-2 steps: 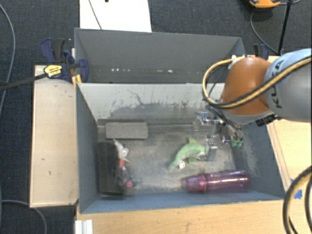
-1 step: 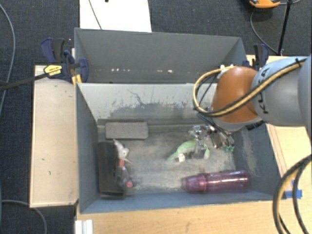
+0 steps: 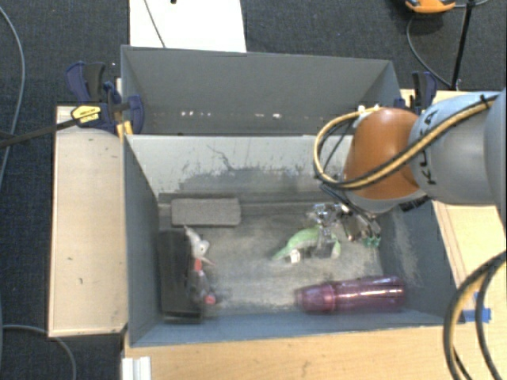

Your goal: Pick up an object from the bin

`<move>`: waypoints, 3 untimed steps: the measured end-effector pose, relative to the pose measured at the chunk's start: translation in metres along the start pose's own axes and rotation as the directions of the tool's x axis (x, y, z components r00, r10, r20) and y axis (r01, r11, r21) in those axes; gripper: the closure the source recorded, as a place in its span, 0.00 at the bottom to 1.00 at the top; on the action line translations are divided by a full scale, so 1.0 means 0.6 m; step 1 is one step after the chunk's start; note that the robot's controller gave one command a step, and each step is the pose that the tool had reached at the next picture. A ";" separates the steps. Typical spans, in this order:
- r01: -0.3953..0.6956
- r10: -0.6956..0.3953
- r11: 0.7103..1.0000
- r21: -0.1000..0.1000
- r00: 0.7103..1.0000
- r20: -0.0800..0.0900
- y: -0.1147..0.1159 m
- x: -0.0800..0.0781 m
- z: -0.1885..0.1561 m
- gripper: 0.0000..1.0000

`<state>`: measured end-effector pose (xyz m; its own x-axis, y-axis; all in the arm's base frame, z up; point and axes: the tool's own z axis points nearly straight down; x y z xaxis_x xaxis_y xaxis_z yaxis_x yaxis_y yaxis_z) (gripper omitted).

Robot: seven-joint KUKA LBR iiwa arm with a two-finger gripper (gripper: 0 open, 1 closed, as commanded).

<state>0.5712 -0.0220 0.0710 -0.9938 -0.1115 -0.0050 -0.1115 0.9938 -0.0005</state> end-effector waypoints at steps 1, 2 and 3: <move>0.018 -0.018 1.000 0.000 1.000 0.002 -0.033 0.005 -0.160 1.00; 0.019 -0.019 1.000 0.000 1.000 0.002 -0.033 0.005 -0.160 1.00; 0.379 -0.379 0.925 0.001 0.925 0.003 -0.004 0.064 -0.389 1.00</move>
Offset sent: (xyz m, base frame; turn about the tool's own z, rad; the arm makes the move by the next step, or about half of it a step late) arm 0.0000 0.0000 0.0000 0.0000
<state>0.5321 -0.0286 0.3040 -0.8773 -0.4799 -0.0078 -0.4799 0.8773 -0.0030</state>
